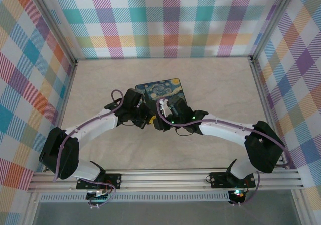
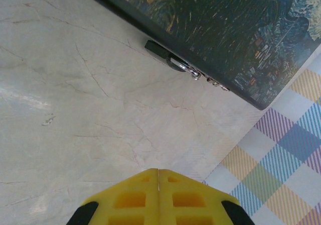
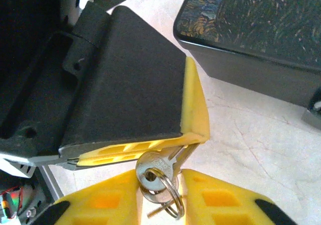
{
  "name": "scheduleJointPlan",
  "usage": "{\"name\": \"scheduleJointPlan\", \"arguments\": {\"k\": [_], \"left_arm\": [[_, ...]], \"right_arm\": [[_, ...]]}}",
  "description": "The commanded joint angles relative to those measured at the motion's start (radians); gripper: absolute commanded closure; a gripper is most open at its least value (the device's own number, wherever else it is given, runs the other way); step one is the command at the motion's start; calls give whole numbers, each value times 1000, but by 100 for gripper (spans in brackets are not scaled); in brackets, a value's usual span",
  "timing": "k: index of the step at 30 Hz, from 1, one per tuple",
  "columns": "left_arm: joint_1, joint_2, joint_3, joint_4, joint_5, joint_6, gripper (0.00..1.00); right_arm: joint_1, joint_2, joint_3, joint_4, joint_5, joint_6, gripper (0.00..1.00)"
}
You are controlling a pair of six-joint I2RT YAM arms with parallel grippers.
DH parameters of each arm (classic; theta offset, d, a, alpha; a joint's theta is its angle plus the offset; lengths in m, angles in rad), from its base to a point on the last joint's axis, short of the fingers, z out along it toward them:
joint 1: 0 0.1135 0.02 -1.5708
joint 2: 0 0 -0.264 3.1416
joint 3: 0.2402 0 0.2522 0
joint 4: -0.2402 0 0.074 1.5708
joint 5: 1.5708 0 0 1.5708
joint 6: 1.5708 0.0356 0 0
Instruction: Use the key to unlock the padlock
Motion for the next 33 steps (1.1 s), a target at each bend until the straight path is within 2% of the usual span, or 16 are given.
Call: {"name": "scheduleJointPlan", "arguments": {"k": [1, 8, 9, 11, 15, 18, 20, 25, 28, 30, 33], "left_arm": [[2, -1, 33, -44, 2, 32, 100], [2, -8, 73, -117, -34, 86, 100], [2, -9, 75, -119, -37, 89, 98], [2, -7, 80, -121, -39, 97, 87], [10, 4, 96, -146, -35, 136, 57], [37, 8, 108, -172, -35, 196, 46], [62, 15, 127, -200, -41, 266, 42], [74, 37, 202, -294, -107, 490, 40], [71, 14, 200, -276, -130, 610, 49], [63, -14, 177, -209, -88, 693, 57], [33, -30, 160, -124, 56, 852, 63]], "right_arm": [[-2, 16, 26, -22, 23, 9, 82], [-3, 14, 30, -54, 44, 69, 90], [-4, 11, 28, -57, 42, 81, 90], [-5, 5, 18, -50, 39, 107, 90], [-37, -16, -21, -26, 18, 216, 90], [-73, -32, -46, -29, 4, 314, 90], [-89, -40, -45, -61, 7, 364, 90], [-111, -49, -46, -122, 33, 511, 90], [-125, -52, -46, -155, 51, 600, 90], [-137, -50, -44, -173, 61, 653, 90], [-170, -34, -30, -199, 59, 733, 89]]}}
